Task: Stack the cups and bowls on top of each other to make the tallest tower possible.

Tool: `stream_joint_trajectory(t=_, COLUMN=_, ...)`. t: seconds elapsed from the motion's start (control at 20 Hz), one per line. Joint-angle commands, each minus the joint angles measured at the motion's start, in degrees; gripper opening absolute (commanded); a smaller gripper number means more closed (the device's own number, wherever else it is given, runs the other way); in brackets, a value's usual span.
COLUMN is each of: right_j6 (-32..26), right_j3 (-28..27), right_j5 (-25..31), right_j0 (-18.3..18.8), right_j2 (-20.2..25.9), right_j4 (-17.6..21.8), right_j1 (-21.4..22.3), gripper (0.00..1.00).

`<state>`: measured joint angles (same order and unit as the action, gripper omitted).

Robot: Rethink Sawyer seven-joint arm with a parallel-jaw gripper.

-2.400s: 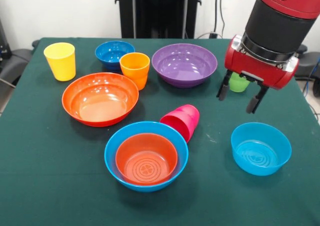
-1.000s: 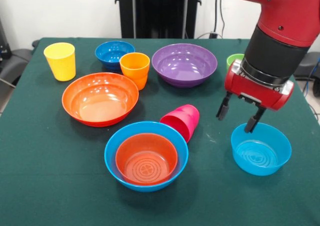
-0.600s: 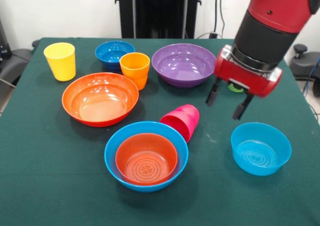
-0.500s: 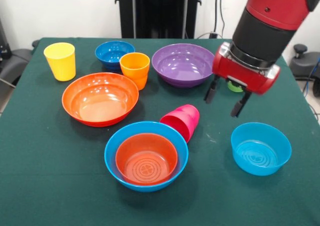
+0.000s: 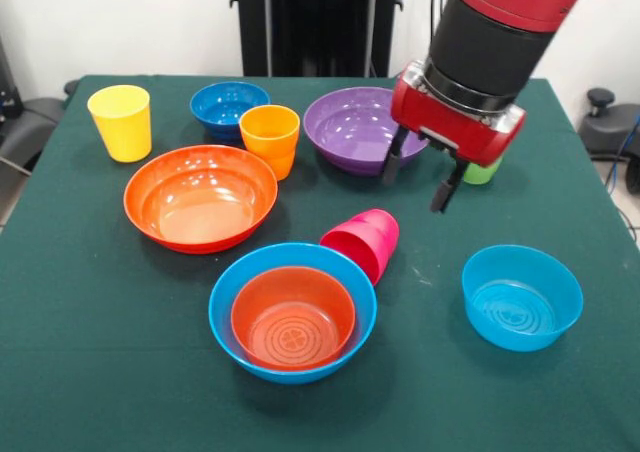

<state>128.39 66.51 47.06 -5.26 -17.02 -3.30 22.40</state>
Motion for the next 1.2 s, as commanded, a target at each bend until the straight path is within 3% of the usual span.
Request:
stream_joint_trajectory(t=0.05, right_j6=-3.91, right_j3=8.03, right_j5=-0.93, right_j0=1.96, right_j2=5.75, right_j4=3.67, right_j1=0.63, gripper=1.00)
stream_joint_trajectory(t=0.75, right_j6=-8.30, right_j3=14.99, right_j5=-7.99, right_j0=6.25, right_j2=8.41, right_j4=6.45, right_j1=3.26, gripper=1.00)
stream_joint_trajectory(t=1.2, right_j6=-17.00, right_j3=13.77, right_j5=-4.42, right_j0=11.10, right_j2=13.73, right_j4=10.76, right_j1=2.68, gripper=1.00)
